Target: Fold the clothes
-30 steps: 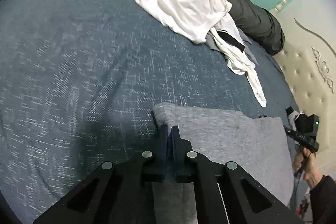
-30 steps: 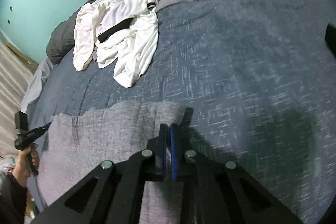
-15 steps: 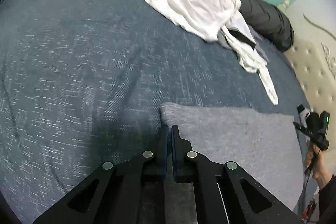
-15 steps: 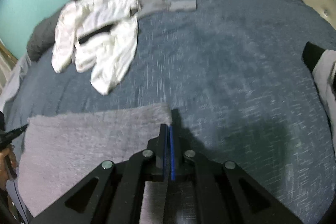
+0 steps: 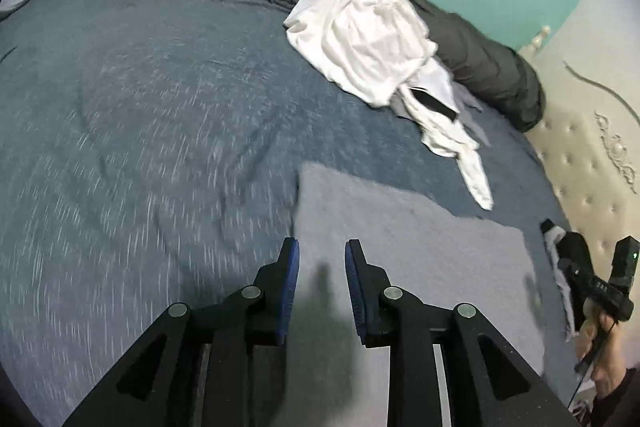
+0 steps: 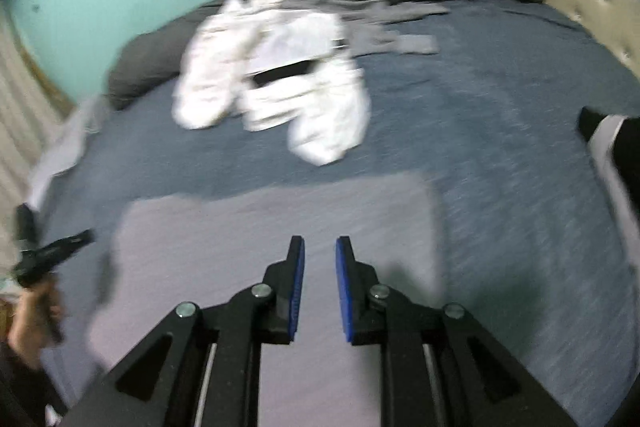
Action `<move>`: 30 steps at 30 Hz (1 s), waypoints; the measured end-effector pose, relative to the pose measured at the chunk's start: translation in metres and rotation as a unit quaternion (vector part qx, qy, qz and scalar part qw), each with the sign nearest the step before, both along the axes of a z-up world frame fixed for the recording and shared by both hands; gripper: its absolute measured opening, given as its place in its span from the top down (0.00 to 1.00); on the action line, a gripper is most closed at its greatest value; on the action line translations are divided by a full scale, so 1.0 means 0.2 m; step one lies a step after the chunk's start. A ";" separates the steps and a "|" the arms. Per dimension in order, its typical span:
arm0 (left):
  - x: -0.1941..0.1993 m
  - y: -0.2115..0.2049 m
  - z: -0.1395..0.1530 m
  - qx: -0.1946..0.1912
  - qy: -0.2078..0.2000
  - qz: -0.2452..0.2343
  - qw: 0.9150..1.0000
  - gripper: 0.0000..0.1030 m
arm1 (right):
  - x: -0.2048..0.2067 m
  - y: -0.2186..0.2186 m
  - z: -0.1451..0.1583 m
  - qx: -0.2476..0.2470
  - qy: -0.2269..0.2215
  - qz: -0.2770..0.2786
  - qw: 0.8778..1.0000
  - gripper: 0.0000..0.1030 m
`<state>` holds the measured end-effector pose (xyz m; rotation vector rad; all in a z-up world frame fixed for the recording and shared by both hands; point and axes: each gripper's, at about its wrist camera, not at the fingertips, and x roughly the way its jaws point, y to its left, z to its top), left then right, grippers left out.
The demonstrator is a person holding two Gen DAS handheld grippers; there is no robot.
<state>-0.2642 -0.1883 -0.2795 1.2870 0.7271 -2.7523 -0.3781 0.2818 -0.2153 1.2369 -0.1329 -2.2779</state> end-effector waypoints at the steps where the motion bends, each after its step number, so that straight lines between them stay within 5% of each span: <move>1: 0.05 0.03 0.00 -0.004 0.001 0.000 1.000 0.75 | 0.07 -0.03 0.00 -0.013 -0.008 0.009 1.000 0.85; 8: 0.37 0.17 -0.05 0.016 0.006 0.010 1.000 0.70 | 0.45 -0.29 -0.13 -0.053 -0.073 0.045 0.995 0.85; 14: 0.53 0.21 -0.11 0.018 0.006 0.006 1.000 0.69 | 0.63 -0.46 -0.26 -0.030 -0.088 0.050 0.994 0.88; 25: 0.60 0.23 -0.18 0.020 0.010 -0.008 1.000 0.68 | 0.72 -0.60 -0.52 0.039 -0.110 0.027 0.993 0.90; 30: 0.60 0.23 -0.18 0.020 0.014 -0.012 1.000 0.68 | 0.74 -0.64 -0.54 0.059 -0.081 0.026 0.995 0.92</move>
